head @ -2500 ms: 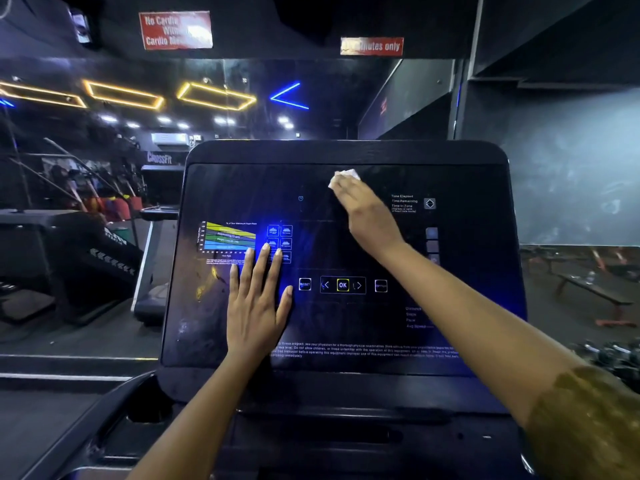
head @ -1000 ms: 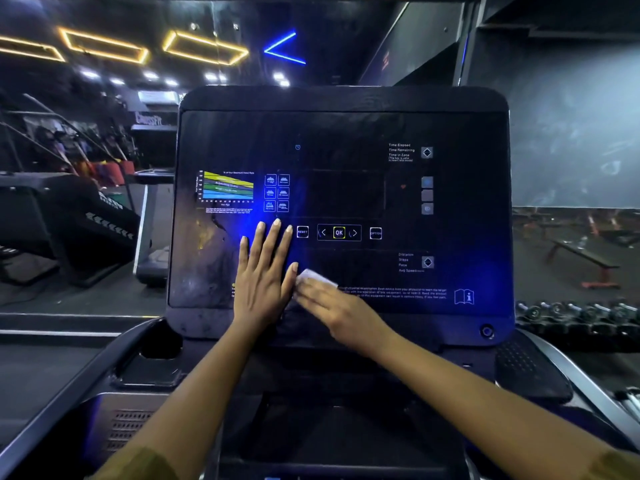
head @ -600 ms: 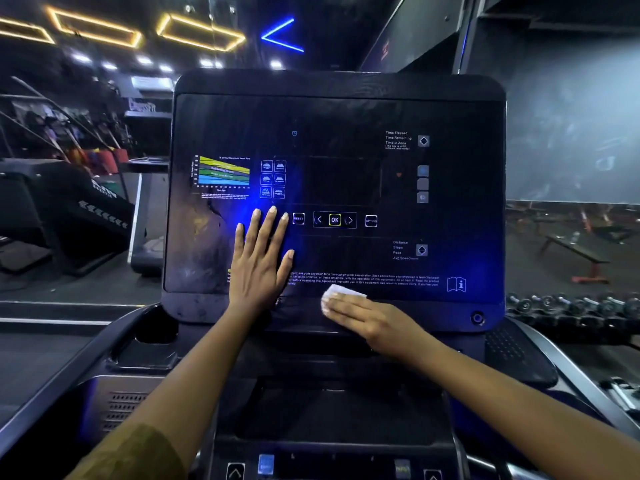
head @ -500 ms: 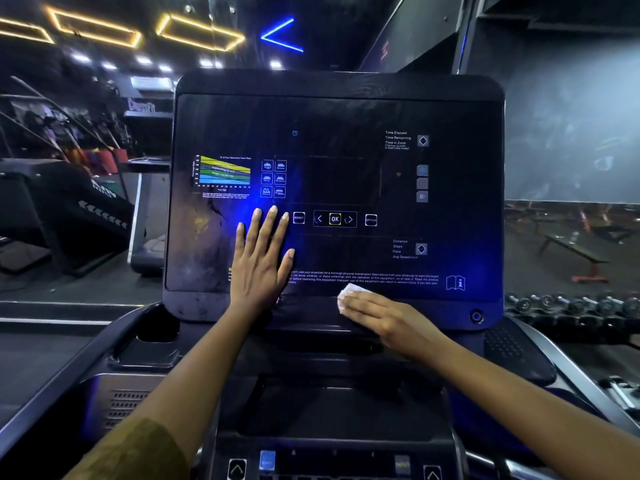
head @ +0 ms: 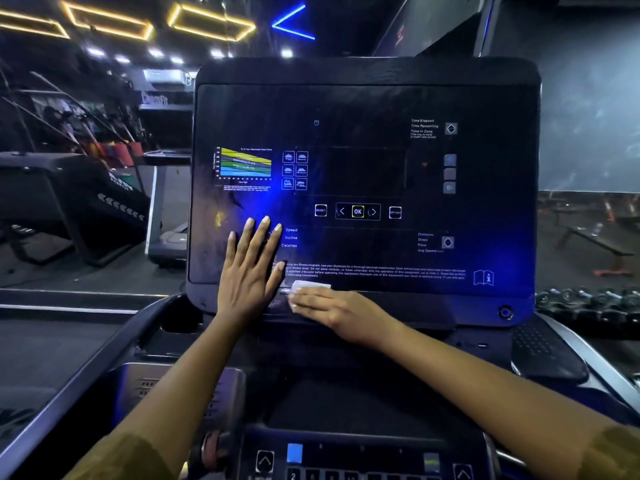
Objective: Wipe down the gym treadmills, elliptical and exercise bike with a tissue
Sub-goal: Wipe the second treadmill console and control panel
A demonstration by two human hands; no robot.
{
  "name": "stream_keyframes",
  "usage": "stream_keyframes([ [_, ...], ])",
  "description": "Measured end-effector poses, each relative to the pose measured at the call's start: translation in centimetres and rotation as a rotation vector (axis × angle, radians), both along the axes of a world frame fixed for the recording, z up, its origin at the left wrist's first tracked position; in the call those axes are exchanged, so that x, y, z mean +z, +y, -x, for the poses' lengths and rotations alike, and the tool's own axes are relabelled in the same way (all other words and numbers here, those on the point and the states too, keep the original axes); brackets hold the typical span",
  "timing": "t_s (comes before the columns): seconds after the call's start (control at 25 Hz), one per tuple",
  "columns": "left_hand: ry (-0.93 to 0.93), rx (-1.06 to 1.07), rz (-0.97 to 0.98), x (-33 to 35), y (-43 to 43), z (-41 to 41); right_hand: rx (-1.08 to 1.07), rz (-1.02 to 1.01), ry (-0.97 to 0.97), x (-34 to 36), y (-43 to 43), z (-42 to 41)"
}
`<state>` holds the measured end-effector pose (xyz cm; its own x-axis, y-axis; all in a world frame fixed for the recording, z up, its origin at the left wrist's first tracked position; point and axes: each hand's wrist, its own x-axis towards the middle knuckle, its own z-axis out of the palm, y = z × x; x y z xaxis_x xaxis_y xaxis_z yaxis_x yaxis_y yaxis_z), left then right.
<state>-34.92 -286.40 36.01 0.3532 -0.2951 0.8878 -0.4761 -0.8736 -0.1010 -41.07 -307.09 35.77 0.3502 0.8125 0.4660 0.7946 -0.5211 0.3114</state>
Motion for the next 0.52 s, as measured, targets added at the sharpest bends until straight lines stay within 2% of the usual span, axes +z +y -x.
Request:
stream_keyframes([
  [0.12, -0.011, -0.006, 0.01, 0.0, 0.1, 0.1, -0.051, 0.045, -0.009, -0.3, -4.8, 1.3],
  [0.32, 0.016, -0.013, 0.005, -0.1, 0.0, 0.0, -0.169, -0.016, -0.001, -0.3, -11.4, 5.7],
  [0.4, 0.016, -0.019, 0.01, 0.1, 0.0, 0.1, -0.21, -0.1, 0.024, 0.0, -10.8, 6.1],
  [0.52, 0.011, -0.036, 0.023, 0.9, -1.0, 0.5, -0.179, -0.227, 0.099, -0.2, -5.4, 4.6],
])
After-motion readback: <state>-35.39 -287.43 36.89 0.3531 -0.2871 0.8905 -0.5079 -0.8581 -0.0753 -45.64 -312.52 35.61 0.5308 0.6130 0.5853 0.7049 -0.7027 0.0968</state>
